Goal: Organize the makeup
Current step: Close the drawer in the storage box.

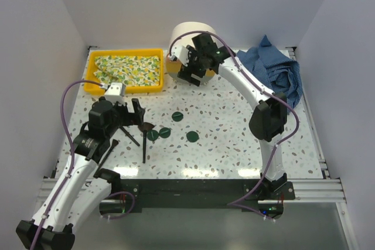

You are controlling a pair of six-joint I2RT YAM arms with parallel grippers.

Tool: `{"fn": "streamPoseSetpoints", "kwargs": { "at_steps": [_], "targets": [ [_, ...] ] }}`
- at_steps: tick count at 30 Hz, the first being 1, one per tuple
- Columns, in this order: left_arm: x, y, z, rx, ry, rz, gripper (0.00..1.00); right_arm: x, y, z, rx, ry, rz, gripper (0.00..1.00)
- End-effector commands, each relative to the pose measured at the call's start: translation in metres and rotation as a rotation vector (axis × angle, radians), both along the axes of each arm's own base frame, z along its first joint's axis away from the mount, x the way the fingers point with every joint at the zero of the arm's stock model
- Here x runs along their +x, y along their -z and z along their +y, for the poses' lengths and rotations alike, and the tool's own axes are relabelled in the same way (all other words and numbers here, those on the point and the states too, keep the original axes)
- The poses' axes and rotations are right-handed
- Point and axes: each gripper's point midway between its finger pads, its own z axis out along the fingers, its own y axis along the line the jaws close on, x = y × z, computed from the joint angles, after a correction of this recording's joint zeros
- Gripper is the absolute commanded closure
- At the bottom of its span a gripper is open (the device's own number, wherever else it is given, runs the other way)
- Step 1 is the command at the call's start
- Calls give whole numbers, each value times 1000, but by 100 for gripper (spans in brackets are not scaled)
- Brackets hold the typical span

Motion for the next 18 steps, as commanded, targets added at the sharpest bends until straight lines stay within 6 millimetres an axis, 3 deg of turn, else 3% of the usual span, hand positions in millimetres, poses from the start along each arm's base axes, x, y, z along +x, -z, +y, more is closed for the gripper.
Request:
{"fn": "streamPoseSetpoints", "kwargs": {
  "at_steps": [1,8,18],
  "targets": [
    [5,-8,1,-15,-19,-35,0,32,-30,5,63,62,-116,8],
    [6,-7,1,-14,-21,-30,0,29,-30,5,93,56,-101,8],
    [7,-6,-2,-17,-5,-28,0,-25,-52,-1,169,-22,-41,9]
  ]
}}
